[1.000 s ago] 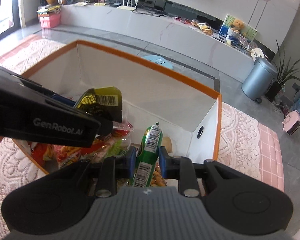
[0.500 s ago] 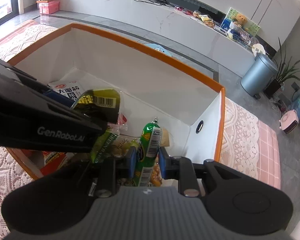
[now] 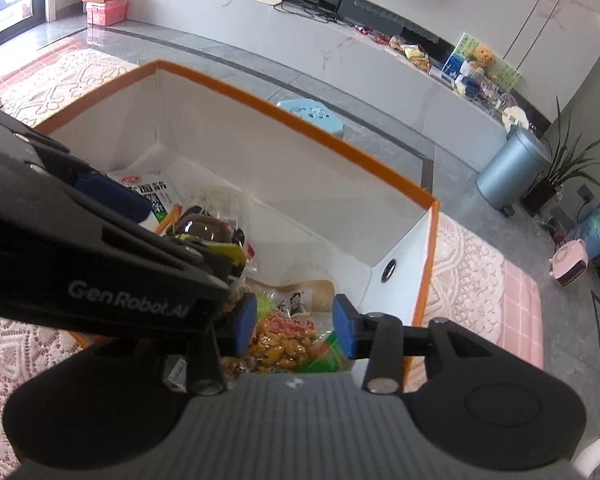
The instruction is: Organize snacks
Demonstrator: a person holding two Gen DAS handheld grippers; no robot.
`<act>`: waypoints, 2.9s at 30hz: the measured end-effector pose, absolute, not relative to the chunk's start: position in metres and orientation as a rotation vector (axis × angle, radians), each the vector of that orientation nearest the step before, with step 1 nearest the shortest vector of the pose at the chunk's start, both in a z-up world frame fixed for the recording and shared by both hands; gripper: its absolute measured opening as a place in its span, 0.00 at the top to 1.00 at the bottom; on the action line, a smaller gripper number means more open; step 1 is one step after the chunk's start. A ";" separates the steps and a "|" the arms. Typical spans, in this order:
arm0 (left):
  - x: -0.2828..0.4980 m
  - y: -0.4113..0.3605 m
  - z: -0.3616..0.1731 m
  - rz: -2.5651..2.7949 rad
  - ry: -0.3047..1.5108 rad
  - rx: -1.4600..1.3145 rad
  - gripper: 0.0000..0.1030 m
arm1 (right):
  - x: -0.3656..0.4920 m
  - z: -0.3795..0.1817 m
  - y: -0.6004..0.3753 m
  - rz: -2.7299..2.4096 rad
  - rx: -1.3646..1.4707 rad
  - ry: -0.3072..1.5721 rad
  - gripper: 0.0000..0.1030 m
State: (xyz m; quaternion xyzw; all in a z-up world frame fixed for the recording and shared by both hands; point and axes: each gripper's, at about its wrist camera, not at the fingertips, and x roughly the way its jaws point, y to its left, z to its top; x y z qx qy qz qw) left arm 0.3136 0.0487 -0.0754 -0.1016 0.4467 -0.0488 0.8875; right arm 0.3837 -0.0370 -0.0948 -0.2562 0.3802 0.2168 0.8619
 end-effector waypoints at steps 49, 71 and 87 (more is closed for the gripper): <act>0.142 0.043 -0.035 0.102 0.539 -0.001 0.17 | 0.209 -0.047 -0.092 0.354 -0.003 0.553 0.16; 0.144 0.059 -0.079 0.130 0.633 -0.008 0.16 | 0.216 -0.088 -0.083 0.352 -0.014 0.561 0.07; 0.141 0.058 -0.077 0.134 0.662 -0.013 0.16 | 0.213 -0.089 -0.089 0.347 0.006 0.569 0.07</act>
